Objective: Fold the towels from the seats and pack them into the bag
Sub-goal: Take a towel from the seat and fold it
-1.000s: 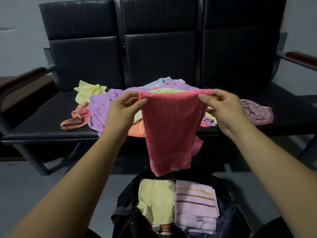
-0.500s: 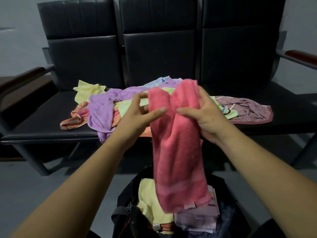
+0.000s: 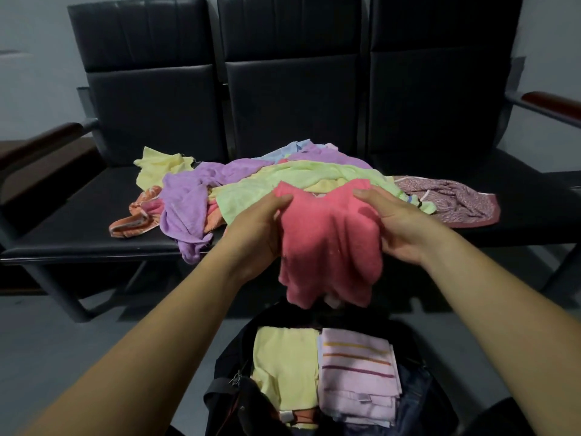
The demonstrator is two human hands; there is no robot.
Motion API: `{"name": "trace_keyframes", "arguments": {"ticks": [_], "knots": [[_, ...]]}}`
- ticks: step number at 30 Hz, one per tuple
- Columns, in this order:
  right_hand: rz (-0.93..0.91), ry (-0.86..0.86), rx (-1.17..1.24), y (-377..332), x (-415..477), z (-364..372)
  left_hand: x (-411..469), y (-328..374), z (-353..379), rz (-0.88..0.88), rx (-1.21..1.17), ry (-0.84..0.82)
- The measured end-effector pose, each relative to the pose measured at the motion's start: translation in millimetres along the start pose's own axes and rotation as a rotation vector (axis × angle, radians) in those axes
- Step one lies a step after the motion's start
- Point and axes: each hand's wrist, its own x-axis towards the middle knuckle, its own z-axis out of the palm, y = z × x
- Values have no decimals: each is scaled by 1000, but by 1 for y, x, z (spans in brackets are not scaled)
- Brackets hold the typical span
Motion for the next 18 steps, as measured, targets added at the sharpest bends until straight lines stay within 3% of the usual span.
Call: {"name": "trace_keyframes", "arguments": {"ticks": [3, 6, 11, 14, 18], "knots": [[16, -57, 136, 6, 3, -3, 3, 4, -2, -20, -144, 115], [38, -9, 323, 11, 6, 2, 2, 8, -7, -28, -278, 156], [269, 12, 613, 19, 10, 13, 3, 7, -9, 72, -191, 97], [420, -137, 519, 22, 2, 19, 3, 6, -10, 77, -206, 75], [334, -131, 155, 28, 4, 26, 3, 5, -17, 162, -5, 91]]}}
